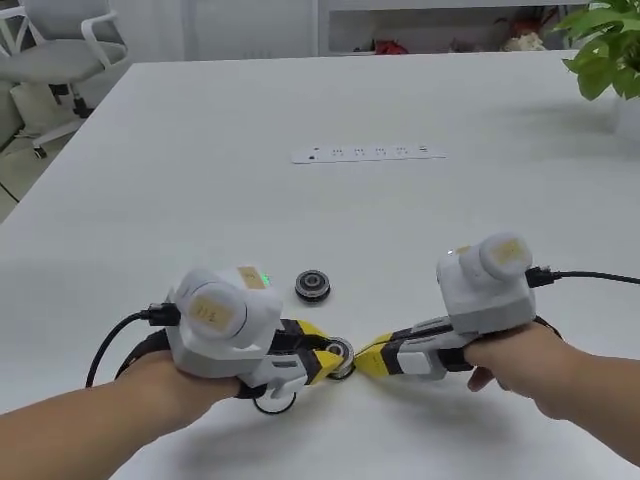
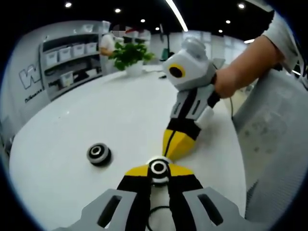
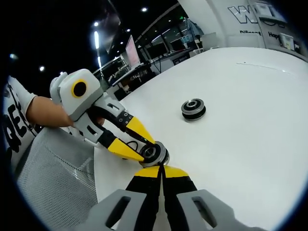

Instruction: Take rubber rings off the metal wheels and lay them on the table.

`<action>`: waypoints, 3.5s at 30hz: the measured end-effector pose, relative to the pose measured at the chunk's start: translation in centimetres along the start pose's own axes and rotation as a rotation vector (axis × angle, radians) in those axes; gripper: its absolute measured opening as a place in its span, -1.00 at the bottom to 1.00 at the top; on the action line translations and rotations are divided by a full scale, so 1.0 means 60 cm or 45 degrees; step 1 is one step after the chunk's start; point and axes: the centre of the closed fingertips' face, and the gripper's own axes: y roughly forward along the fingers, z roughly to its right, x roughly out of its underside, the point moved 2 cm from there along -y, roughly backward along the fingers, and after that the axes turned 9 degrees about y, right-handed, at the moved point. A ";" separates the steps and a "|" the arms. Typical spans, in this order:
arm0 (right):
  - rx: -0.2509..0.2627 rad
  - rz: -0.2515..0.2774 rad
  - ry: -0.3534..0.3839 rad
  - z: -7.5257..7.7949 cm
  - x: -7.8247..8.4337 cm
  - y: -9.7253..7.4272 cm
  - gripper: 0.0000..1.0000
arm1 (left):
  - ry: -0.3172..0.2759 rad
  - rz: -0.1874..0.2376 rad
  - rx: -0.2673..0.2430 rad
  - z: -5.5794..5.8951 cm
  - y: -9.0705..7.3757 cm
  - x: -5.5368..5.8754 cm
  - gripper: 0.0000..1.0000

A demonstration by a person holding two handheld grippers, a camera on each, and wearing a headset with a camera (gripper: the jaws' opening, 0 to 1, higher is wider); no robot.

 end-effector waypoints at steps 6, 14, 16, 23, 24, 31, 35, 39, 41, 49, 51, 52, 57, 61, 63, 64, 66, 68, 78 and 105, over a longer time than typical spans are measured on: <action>-0.012 0.037 0.063 0.001 -0.004 -0.005 -1.00 | 0.009 -0.005 0.001 0.000 0.000 0.000 -0.75; -0.047 0.097 0.143 -0.002 -0.015 -0.008 -1.00 | 0.015 -0.008 0.000 0.001 0.001 0.000 -0.75; -0.050 0.100 0.143 -0.002 -0.016 -0.008 -1.00 | 0.020 -0.015 -0.004 0.001 0.001 0.000 -0.75; -0.053 0.102 0.136 -0.013 -0.017 -0.007 -1.00 | 0.025 -0.021 -0.009 0.001 0.001 0.000 -0.75; -0.054 0.101 0.137 -0.014 -0.018 -0.007 -1.00 | 0.026 -0.022 -0.010 0.001 0.001 0.000 -0.75; -0.069 0.085 0.088 -0.027 -0.020 -0.004 -1.00 | 0.036 -0.028 -0.016 0.002 0.001 0.000 -0.75; -0.069 0.086 0.080 -0.024 -0.021 -0.005 -1.00 | 0.038 -0.028 -0.017 0.002 0.001 0.000 -0.75; -0.072 0.075 0.054 -0.027 -0.020 -0.003 -1.00 | 0.040 -0.028 -0.012 0.004 0.001 -0.001 -0.75; -0.082 0.070 0.044 -0.032 -0.020 0.000 -1.00 | 0.042 -0.026 -0.009 0.005 0.001 -0.001 -0.75; -0.110 0.071 0.003 -0.043 -0.024 0.002 -1.00 | 0.046 -0.021 -0.011 0.006 0.001 -0.003 -0.75; -0.103 0.069 -0.003 -0.039 -0.022 0.001 -1.00 | 0.046 -0.021 -0.011 0.006 0.000 -0.003 -0.75; -0.102 0.072 0.000 -0.038 -0.022 0.000 -1.00 | 0.048 -0.021 -0.010 0.007 0.000 -0.003 -0.75; -0.103 0.076 0.011 -0.036 -0.022 0.000 -1.00 | 0.053 -0.026 -0.007 0.007 0.000 -0.003 -0.74; -0.104 0.074 0.006 -0.036 -0.023 0.000 -1.00 | 0.075 -0.024 -0.001 0.007 0.000 -0.003 -0.73; -0.106 0.076 0.006 -0.037 -0.024 0.000 -1.00 | 0.079 -0.023 0.006 0.007 0.000 -0.003 -0.72; -0.108 0.077 0.007 -0.038 -0.024 -0.001 -1.00 | 0.094 -0.025 0.006 0.007 -0.001 -0.003 -0.71; -0.107 0.078 0.004 -0.038 -0.025 -0.001 -1.00 | 0.114 -0.026 0.005 0.006 -0.003 -0.005 -0.67; -0.108 0.082 0.008 -0.038 -0.026 -0.002 -1.00 | 0.100 -0.016 0.034 0.011 -0.005 -0.009 -0.58; -0.123 0.083 0.013 -0.044 -0.028 -0.005 -1.00 | 0.093 0.013 0.061 0.017 -0.026 -0.017 -0.44; -0.196 0.101 0.032 -0.094 -0.045 -0.012 -1.00 | 0.026 0.117 0.042 0.004 -0.103 -0.029 -0.07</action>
